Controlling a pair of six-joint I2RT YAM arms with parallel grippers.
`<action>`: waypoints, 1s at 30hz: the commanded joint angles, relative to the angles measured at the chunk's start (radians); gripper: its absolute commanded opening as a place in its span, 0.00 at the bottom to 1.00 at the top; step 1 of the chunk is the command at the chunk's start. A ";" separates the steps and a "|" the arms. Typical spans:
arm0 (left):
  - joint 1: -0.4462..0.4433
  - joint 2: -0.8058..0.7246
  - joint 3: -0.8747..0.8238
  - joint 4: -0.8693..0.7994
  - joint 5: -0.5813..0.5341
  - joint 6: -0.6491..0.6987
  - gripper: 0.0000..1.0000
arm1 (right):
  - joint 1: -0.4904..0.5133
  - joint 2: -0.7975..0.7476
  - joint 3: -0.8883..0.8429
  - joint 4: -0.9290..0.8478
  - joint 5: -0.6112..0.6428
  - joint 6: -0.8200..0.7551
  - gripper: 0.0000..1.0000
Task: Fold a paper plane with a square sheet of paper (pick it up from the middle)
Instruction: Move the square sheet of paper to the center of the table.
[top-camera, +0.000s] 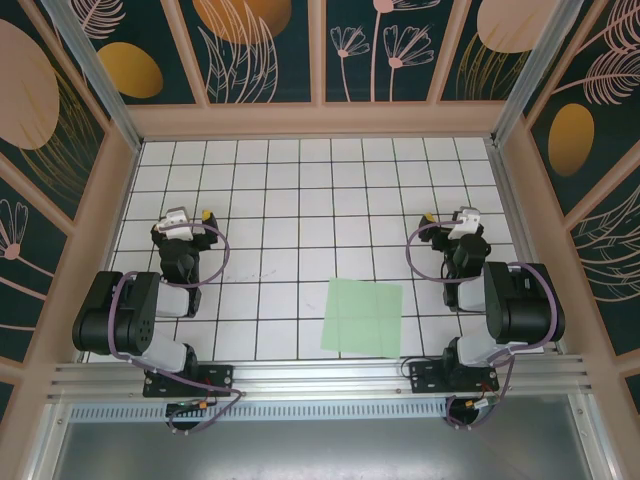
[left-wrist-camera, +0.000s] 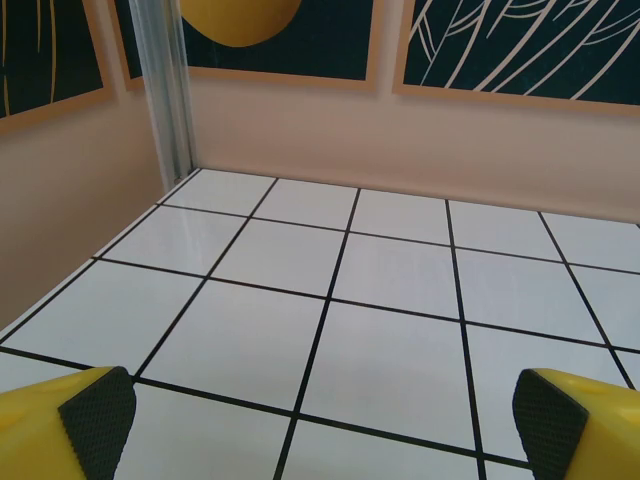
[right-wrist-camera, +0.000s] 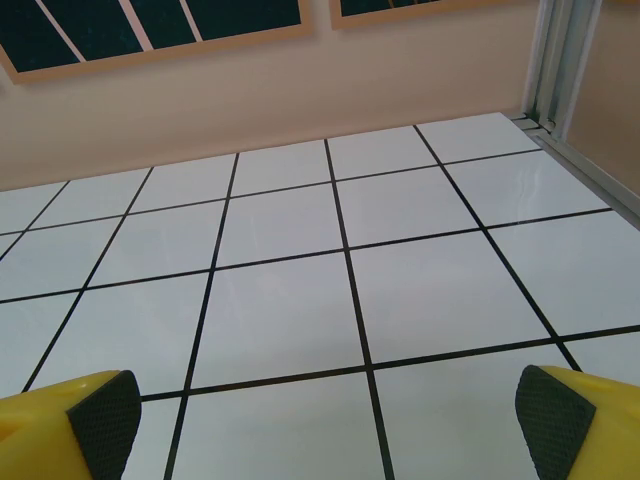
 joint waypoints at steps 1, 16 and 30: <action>0.007 0.005 -0.004 0.034 0.011 0.014 0.99 | -0.007 0.007 0.014 0.015 -0.022 -0.014 0.99; 0.008 0.004 -0.001 0.031 0.012 0.012 0.99 | -0.007 0.006 0.014 0.014 -0.022 -0.014 0.99; 0.007 -0.053 -0.002 -0.011 -0.087 -0.024 0.99 | 0.003 -0.096 0.073 -0.170 0.039 0.003 0.99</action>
